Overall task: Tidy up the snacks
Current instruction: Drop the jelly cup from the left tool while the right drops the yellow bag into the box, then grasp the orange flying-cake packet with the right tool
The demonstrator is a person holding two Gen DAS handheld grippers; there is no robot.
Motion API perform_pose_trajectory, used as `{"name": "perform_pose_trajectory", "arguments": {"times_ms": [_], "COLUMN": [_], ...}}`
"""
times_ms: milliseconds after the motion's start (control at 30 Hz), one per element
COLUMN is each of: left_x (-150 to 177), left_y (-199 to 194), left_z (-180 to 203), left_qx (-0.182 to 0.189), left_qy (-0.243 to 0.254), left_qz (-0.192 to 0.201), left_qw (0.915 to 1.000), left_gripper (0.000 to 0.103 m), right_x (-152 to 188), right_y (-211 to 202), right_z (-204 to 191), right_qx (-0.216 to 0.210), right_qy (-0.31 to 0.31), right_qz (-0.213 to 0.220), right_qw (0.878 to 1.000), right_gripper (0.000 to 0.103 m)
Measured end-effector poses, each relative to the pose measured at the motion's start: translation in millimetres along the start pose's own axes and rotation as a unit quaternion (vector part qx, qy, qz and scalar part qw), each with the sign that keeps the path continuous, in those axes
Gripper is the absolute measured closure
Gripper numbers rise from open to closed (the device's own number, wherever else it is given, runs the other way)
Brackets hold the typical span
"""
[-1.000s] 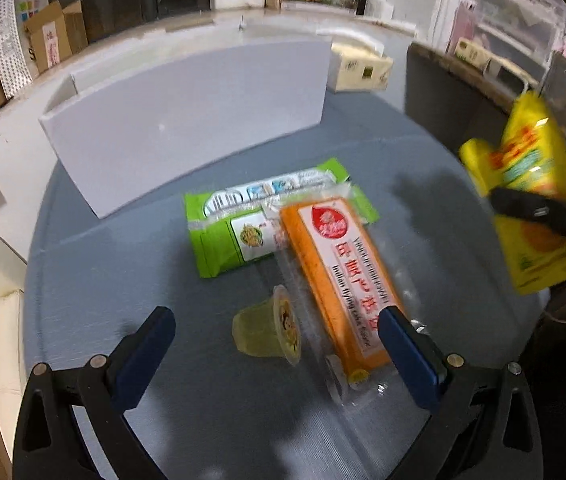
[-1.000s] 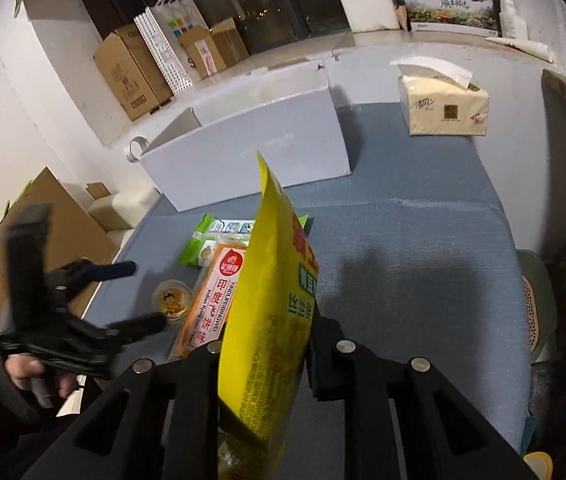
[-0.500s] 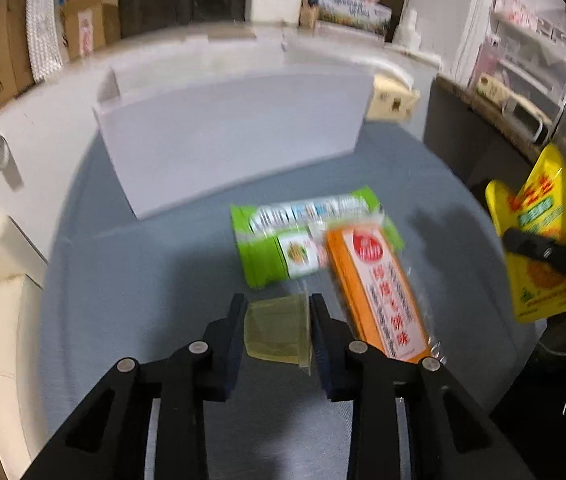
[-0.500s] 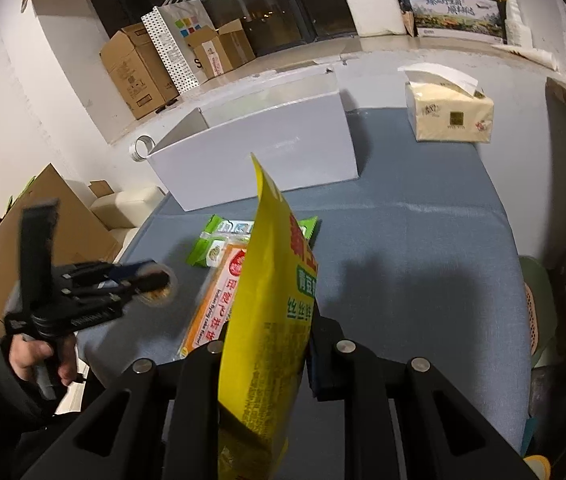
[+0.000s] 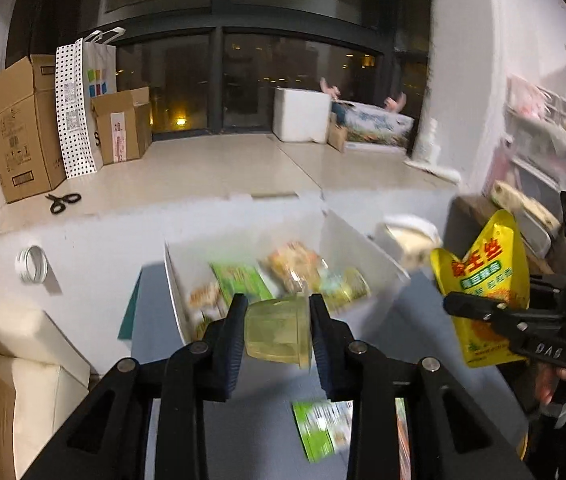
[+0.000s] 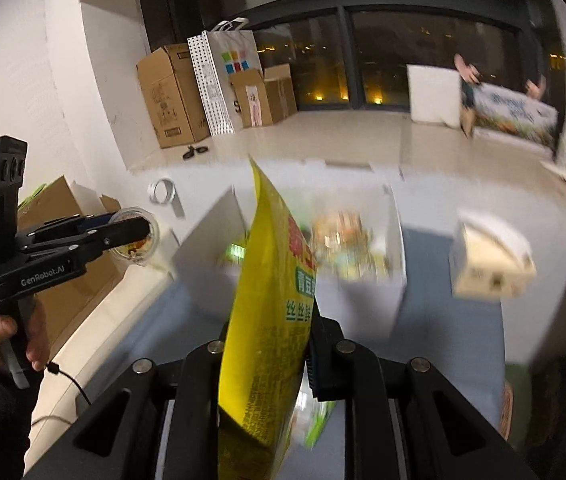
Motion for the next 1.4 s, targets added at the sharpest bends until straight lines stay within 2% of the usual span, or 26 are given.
{"name": "perform_pose_trajectory", "arguments": {"times_ms": [133,200,300,333,367,400,433,500,567,700,800,967,1067,1233,1333,1400], "left_x": [-21.1,-20.3,-11.1,-6.6,-2.9,1.5,4.5,9.0,13.2,13.7,10.0,13.9,25.2,53.8,70.8,83.4], "left_y": [49.0,67.8,88.5,93.4,98.0,101.3,103.9,103.2,104.7,97.0,85.5,40.1,1.1,-48.9,-68.6,-77.3], "left_z": [-16.9,-21.3,-24.5,-26.0,-29.0,-32.7,-35.8,-42.7,-45.1,-40.3,-34.7,-18.2,-1.7,20.1,28.1,31.4], "left_qx": [-0.021,-0.029,-0.04,-0.04,-0.038,-0.03,-0.022,-0.011,-0.012,-0.023,-0.026,-0.028,-0.015,0.011,0.007,0.006], "left_qy": [-0.007,-0.002,0.004,0.002,-0.006,-0.019,-0.034,-0.06,-0.068,-0.049,-0.039,-0.009,0.014,0.017,0.012,0.007], "left_qz": [-0.018,-0.027,-0.048,-0.056,-0.065,-0.076,-0.084,-0.075,-0.083,-0.078,-0.075,-0.059,-0.038,-0.024,-0.016,-0.017], "left_qw": [0.9996,0.9992,0.9981,0.9976,0.9971,0.9965,0.9957,0.9953,0.9942,0.9954,0.9961,0.9979,0.9991,0.9995,0.9998,0.9998], "left_gripper": [0.069,0.069,0.068,0.066,0.059,0.029,0.0,0.0,0.0,0.0,0.0,0.0,0.0,0.0,0.0,0.0], "right_x": [-30.5,-40.1,-44.8,-46.3,-46.8,-46.7,-45.9,-43.9,-40.0,-41.4,-43.4,-28.2,-2.8,50.1,91.8,124.8], "right_y": [54.7,84.5,107.3,114.3,117.5,119.7,118.8,116.3,116.0,103.0,86.8,41.1,13.7,-16.7,-21.6,-18.0], "right_z": [14.4,26.1,32.1,35.2,39.2,45.0,49.9,56.7,59.4,53.3,45.3,22.6,10.6,-3.6,-9.0,-13.7], "right_qx": [0.015,0.024,0.022,0.032,0.043,0.051,0.047,0.026,0.033,0.048,0.042,0.023,0.005,0.002,0.005,0.023], "right_qy": [0.007,0.017,0.022,0.022,0.029,0.048,0.07,0.105,0.109,0.072,0.059,0.031,0.022,0.023,0.046,0.054], "right_qz": [-0.019,-0.035,-0.047,-0.049,-0.051,-0.049,-0.042,-0.032,-0.036,-0.02,-0.009,0.012,0.012,-0.007,-0.04,-0.073], "right_qw": [1.0,0.999,0.998,0.998,0.997,0.996,0.996,0.994,0.993,0.996,0.997,0.999,1.0,1.0,0.998,0.996], "right_gripper": [0.082,0.082,0.082,0.079,0.057,0.035,0.0,0.0,0.0,0.0,0.0,0.0,0.0,0.0,0.0,0.0]}}
Point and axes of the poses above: each gripper's, at about its wrist camera, not at the fingertips, and y roughly the way its jaws point, z to its right, x to its underside, the point moved 5 cm from there along y, roughly the way its jaws point, and after that the axes turned 8 degrees about z, right-handed, at the moved point
